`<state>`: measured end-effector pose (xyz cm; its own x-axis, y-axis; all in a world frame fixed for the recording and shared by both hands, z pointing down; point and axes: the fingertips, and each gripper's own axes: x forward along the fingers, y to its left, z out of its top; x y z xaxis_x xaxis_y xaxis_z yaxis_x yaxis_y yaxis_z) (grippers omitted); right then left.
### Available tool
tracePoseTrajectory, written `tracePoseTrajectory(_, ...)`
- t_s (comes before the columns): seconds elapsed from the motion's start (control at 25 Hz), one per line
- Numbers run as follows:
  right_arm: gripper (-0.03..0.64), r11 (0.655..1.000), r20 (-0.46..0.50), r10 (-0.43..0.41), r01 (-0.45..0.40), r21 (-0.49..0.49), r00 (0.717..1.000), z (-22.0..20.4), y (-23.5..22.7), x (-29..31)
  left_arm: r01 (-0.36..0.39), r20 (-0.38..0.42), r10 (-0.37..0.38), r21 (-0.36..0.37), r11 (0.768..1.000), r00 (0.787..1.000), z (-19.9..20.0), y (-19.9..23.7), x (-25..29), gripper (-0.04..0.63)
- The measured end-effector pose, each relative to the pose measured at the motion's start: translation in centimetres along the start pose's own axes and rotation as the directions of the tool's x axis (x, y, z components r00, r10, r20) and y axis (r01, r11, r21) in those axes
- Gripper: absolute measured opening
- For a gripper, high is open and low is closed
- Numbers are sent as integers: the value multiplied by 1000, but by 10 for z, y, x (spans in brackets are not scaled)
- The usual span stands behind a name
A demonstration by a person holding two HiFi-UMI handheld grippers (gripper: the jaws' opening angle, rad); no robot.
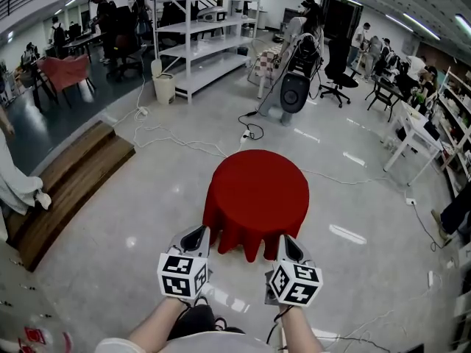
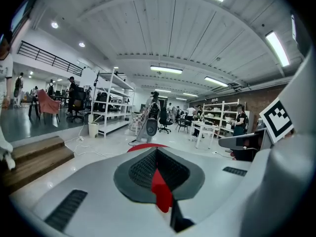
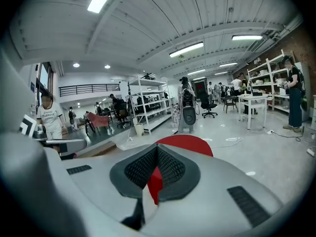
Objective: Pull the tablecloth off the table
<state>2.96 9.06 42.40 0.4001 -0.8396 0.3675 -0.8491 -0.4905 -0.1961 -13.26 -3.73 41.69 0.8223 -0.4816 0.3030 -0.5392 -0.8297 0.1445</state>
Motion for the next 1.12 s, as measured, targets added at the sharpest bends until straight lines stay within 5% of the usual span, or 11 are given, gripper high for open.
tracePoseTrajectory(1.12, 25, 993, 12, -112, 112, -24, 994, 73, -42, 139, 80, 13, -79, -22, 997, 997, 55, 53, 165, 18)
